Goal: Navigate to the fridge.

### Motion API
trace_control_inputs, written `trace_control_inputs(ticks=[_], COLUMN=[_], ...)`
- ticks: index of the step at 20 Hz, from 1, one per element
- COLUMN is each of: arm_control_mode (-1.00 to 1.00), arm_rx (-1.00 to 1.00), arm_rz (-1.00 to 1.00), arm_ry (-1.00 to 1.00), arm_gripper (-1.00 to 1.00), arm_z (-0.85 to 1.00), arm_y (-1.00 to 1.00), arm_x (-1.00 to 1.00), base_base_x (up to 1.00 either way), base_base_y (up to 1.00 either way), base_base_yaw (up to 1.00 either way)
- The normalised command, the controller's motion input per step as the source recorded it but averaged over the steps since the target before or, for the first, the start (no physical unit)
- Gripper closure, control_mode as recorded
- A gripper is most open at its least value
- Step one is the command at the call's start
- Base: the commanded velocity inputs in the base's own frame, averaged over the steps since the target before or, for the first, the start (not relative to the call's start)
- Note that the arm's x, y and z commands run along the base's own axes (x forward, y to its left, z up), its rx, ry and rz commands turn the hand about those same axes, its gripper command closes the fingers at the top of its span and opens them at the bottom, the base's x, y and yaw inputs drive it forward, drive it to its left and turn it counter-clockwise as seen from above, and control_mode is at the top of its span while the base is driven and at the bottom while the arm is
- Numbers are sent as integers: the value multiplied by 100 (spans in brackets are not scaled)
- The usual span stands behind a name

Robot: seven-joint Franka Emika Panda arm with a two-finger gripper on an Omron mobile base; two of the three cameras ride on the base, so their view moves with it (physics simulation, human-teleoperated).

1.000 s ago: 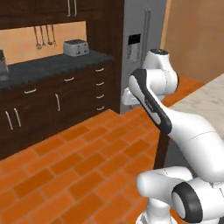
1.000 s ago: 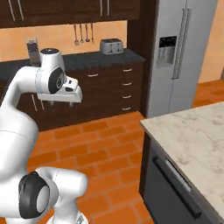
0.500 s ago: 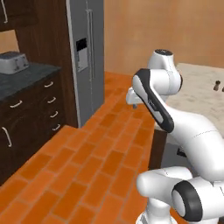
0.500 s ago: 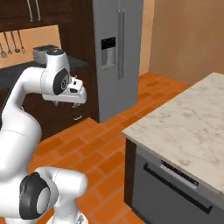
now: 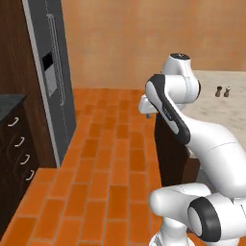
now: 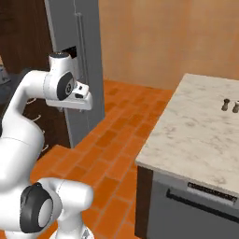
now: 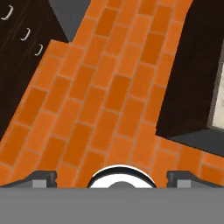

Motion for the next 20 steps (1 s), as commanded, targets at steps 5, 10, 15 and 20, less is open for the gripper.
trace_control_inputs(ticks=[5, 10, 15, 20], arm_control_mode=[100, 100, 100, 100], arm_rx=[0, 0, 0, 0], arm_rz=[0, 0, 0, 0], arm_ry=[0, 0, 0, 0], arm_gripper=[-100, -100, -100, -100], arm_z=[0, 0, 0, 0], arm_y=[0, 0, 0, 0], arm_x=[0, 0, 0, 0], base_base_x=[100, 100, 100, 100], base_base_y=[96, 79, 58, 11], base_base_yaw=[-51, -24, -4, 12])
